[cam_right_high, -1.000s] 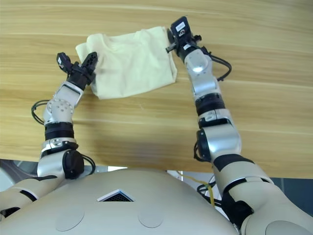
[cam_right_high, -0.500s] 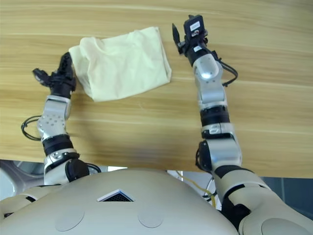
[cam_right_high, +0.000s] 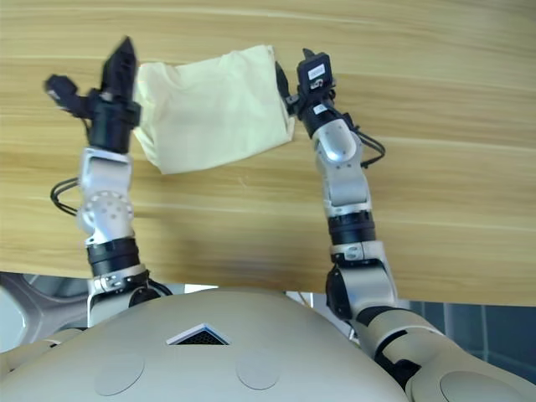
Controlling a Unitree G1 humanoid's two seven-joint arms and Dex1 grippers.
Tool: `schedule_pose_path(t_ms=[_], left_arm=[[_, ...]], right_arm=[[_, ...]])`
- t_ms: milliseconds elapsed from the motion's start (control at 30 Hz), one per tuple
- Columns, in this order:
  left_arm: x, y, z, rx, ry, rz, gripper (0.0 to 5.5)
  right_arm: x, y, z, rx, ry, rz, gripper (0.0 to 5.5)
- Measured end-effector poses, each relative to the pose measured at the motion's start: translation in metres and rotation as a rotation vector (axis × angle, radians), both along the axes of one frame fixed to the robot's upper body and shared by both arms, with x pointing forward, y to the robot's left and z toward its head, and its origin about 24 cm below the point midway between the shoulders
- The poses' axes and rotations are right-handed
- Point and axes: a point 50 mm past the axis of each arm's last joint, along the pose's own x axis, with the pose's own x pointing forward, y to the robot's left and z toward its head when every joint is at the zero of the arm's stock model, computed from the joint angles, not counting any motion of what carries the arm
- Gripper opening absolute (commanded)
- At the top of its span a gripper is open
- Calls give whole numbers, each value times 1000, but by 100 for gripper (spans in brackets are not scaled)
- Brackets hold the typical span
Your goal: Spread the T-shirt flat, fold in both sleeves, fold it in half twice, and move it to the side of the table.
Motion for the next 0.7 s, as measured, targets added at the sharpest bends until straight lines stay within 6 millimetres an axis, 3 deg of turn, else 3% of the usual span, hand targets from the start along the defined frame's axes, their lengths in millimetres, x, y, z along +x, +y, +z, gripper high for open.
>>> schedule_pose_path(t_ms=[67,133,200,267,400,700], left_arm=[[7,-11,-18,173,93,51,293],[24,-19,-17,262,104,102,293],[40,-35,-17,286,126,112,293],[44,-44,-29,293,195,111,293],[42,-30,-48,253,296,228,293],[35,-18,-43,127,180,291,293]], right_arm=[[-4,3,6,1,-33,4,275],[-8,2,5,-1,-36,-6,275],[-11,4,6,4,-41,-3,275],[-13,5,10,11,-56,-3,275],[-19,-1,7,4,-47,-20,275],[-23,-6,1,-9,-19,-34,275]])
